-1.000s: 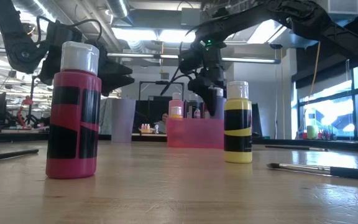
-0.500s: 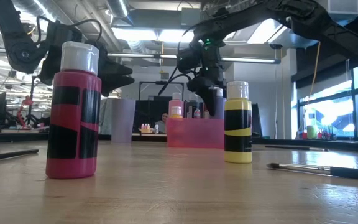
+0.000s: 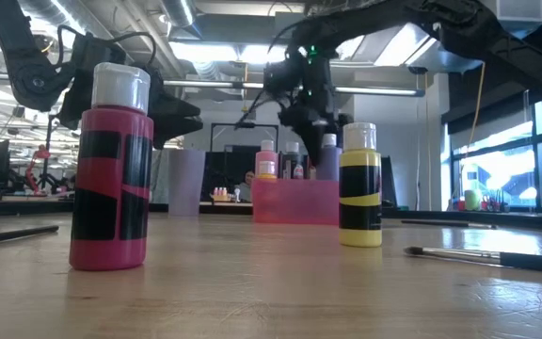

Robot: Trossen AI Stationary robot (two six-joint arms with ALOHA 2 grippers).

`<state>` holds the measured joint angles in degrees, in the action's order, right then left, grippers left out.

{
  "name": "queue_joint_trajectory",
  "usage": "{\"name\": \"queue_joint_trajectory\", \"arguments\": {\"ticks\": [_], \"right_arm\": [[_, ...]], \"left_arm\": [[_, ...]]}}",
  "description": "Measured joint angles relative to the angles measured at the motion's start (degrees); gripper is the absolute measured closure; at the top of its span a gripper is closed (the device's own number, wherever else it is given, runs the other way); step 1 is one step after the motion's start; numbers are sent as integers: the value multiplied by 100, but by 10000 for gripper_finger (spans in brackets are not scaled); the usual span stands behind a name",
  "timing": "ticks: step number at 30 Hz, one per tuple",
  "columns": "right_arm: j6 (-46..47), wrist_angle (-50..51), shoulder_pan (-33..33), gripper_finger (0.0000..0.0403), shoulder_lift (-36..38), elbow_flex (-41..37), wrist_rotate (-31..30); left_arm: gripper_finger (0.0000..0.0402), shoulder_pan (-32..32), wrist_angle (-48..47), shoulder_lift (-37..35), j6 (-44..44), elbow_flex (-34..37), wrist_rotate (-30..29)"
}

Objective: Pick & Place Paint Supplies
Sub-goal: Put the violet paint bottle into the red bin, then put the black paint brush into the purple cup

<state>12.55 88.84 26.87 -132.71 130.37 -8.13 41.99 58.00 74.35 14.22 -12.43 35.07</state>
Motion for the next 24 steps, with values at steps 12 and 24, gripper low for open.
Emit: {"name": "queue_joint_trajectory", "arguments": {"ticks": [12, 24], "right_arm": [[150, 126, -106, 111, 324, 423, -281], [208, 119, -1024, 112, 1176, 444, -941]], "left_arm": [[199, -2, 0, 0, 0, 0, -4], [199, -1, -138, 0, -26, 0, -4]]}}
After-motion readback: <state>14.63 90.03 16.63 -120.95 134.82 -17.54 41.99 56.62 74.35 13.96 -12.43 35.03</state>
